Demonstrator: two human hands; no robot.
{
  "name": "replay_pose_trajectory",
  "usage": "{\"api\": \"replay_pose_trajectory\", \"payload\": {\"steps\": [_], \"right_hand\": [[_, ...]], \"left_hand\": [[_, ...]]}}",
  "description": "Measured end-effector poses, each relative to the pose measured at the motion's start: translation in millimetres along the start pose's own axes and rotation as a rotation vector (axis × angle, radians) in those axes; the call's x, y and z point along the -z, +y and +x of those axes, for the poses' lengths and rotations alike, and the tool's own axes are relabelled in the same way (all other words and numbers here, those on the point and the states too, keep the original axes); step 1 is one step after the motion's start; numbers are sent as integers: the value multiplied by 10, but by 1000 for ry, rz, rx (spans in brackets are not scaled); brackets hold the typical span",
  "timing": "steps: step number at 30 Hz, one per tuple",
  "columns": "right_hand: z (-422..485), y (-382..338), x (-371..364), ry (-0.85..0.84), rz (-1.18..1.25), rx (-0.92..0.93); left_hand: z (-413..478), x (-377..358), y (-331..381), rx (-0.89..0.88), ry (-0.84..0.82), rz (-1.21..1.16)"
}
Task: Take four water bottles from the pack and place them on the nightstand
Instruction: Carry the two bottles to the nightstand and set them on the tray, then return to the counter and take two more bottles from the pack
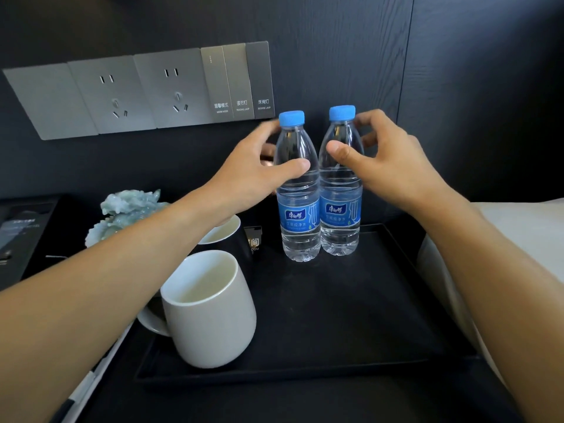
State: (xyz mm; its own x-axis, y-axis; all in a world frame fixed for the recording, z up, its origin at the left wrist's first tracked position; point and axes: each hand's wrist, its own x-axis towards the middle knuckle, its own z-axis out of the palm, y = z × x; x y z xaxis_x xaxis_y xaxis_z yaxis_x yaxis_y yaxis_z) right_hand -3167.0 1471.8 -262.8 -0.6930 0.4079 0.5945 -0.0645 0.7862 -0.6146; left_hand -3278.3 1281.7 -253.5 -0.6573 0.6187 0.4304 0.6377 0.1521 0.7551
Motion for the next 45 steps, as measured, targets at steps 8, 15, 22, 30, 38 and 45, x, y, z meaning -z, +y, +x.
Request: {"api": "replay_pose_trajectory", "payload": {"steps": [8, 15, 22, 30, 38, 45], "right_hand": [[32, -385, 406, 360, 258, -69], [-266, -837, 2103, 403, 254, -312], [-324, -1769, 4867, 498, -106, -622], [-1219, -4593, 7844, 648, -596, -897], [-3063, -8177, 8730, 1096, -992, -1124], [-4877, -10762, 8134, 1466, -1156, -1326]], "left_hand": [[-137, -348, 853, -417, 478, 63], [-50, -870, 2492, -35, 148, -390], [223, -1195, 4842, 377, -314, -555], [42, -735, 8276, -174, -964, -397], [-1978, 325, 11132, -761, -1290, -608], [-4917, 1676, 12353, -1171, -1572, -804]]}}
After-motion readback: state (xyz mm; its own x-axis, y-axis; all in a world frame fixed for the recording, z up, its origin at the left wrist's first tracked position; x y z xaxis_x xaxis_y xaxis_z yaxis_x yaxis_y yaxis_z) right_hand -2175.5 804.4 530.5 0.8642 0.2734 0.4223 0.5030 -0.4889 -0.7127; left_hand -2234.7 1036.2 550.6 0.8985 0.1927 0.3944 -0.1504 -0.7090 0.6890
